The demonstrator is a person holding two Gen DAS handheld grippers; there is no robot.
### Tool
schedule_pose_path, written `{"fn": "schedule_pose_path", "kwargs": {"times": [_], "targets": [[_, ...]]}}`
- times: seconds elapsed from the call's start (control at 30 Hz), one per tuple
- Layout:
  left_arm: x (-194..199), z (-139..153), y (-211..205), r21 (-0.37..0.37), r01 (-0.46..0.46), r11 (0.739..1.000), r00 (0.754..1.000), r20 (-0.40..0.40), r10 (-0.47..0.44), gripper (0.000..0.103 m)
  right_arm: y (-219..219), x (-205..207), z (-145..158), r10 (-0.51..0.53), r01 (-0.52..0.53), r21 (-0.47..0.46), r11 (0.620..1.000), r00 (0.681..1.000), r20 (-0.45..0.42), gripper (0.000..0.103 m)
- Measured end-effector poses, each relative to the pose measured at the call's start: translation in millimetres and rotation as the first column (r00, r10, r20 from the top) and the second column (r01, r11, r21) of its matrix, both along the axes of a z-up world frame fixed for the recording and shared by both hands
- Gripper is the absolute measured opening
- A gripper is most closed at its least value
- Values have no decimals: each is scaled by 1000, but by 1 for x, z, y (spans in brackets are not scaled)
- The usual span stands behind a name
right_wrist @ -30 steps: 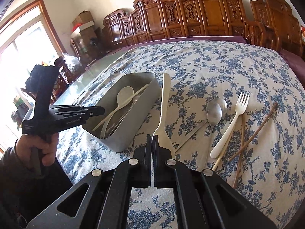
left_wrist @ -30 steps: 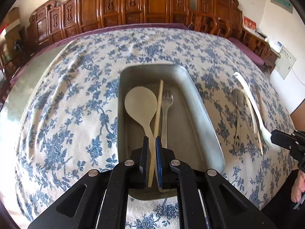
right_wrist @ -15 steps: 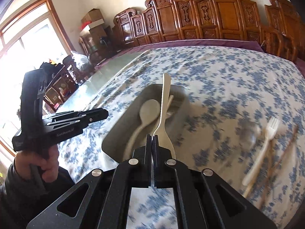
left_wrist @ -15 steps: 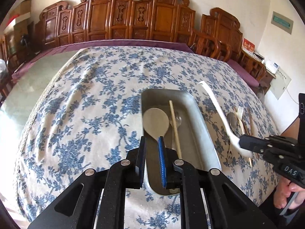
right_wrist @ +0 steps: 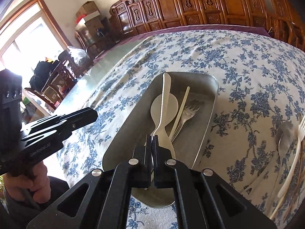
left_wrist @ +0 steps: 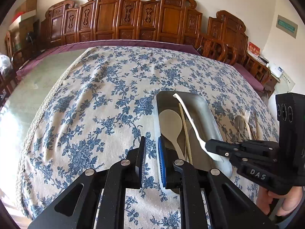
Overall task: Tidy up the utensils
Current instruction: 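Lower the white spoon into the grey tray and open the right tool, then move the right tool toward the metal fork and spoon on the cloth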
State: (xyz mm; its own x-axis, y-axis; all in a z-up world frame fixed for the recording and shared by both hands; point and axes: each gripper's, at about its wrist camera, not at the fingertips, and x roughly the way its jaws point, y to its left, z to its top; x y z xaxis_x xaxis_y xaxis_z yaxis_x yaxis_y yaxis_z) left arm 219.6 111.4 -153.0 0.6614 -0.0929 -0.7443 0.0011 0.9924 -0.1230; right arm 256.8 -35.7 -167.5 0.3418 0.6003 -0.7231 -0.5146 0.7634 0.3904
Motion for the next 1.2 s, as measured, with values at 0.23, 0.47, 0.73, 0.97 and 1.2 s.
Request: {"fn": "schedule_pose_path", "kwargs": {"times": [0.23,0.47,0.73,0.97,1.2], "targets": [[0,-2,-4,15,9,1000,1000,-1,-9,11,-10,-3,3,22,-23,19,1000,999,24,6],[1,-2,-18,29,30,999,1000,1,-30,16,-59,-17,27,-9,12,-30,999,993,116,6],[-3,1,-45,33,84,996,996,18,-85,33,-154,-21,47,-143,171,-123,978,968,204,6],[-6,3,-76,30,139,990,989,38,-141,45,-220,-13,39,-265,310,-187,932,936,230,15],[-14,5,-99,25,162,986,984,73,-164,45,-237,-2,6,-326,356,-177,918,929,176,15]]}}
